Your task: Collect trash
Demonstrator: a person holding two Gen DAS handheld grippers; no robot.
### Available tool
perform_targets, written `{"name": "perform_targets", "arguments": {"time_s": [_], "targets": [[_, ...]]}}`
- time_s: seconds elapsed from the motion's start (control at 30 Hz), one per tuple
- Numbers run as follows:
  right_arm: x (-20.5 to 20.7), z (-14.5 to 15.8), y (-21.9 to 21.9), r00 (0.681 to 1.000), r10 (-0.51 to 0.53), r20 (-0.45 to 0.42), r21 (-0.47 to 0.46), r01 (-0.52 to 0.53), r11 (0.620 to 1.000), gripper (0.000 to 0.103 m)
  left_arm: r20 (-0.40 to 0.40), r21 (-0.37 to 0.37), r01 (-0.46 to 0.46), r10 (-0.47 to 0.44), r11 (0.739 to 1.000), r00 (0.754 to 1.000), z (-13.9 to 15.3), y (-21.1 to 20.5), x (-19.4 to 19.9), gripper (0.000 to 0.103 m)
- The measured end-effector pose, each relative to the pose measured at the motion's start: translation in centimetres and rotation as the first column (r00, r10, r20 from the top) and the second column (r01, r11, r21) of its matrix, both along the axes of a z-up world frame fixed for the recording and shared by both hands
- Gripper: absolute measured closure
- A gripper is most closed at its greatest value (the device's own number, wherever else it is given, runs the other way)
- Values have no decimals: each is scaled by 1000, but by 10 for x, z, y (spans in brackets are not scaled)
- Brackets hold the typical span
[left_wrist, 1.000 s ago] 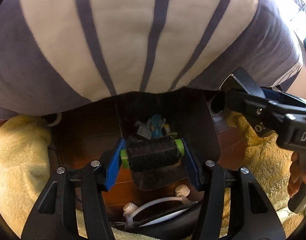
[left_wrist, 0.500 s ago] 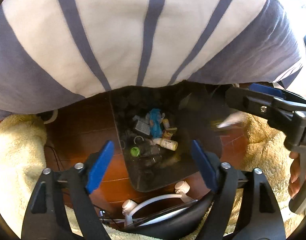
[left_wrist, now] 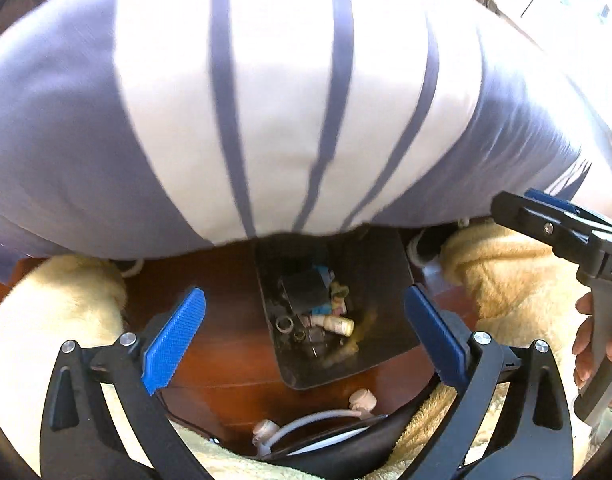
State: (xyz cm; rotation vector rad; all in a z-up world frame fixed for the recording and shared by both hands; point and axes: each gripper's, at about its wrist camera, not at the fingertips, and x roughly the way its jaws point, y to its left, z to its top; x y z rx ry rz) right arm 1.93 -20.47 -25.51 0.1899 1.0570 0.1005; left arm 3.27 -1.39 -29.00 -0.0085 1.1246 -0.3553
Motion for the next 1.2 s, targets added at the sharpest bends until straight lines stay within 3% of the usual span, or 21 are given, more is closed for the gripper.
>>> {"name": "perform_targets", "arguments": {"time_s": [0.27, 0.43, 0.63, 0.93, 1.2], "targets": [[-22, 60, -10, 986, -37, 161, -54, 47, 997, 3, 213, 16, -55, 50, 998, 976, 81, 20, -17, 8], [-42, 108, -18, 949, -79, 304, -108, 117, 987, 3, 364, -5, -112, 106, 994, 925, 138, 38, -31, 8], [-63, 154, -20, 894, -99, 437, -167, 188, 968, 3, 481, -44, -169, 169, 985, 860, 184, 52, -51, 8], [-96, 196, -21, 826, -107, 554, -161, 232, 959, 3, 591, -90, -200, 214, 976, 778, 224, 63, -78, 8], [-106, 209, -25, 797, -120, 593, -138, 247, 959, 3, 627, -89, -218, 224, 972, 746, 237, 66, -89, 8]]}}
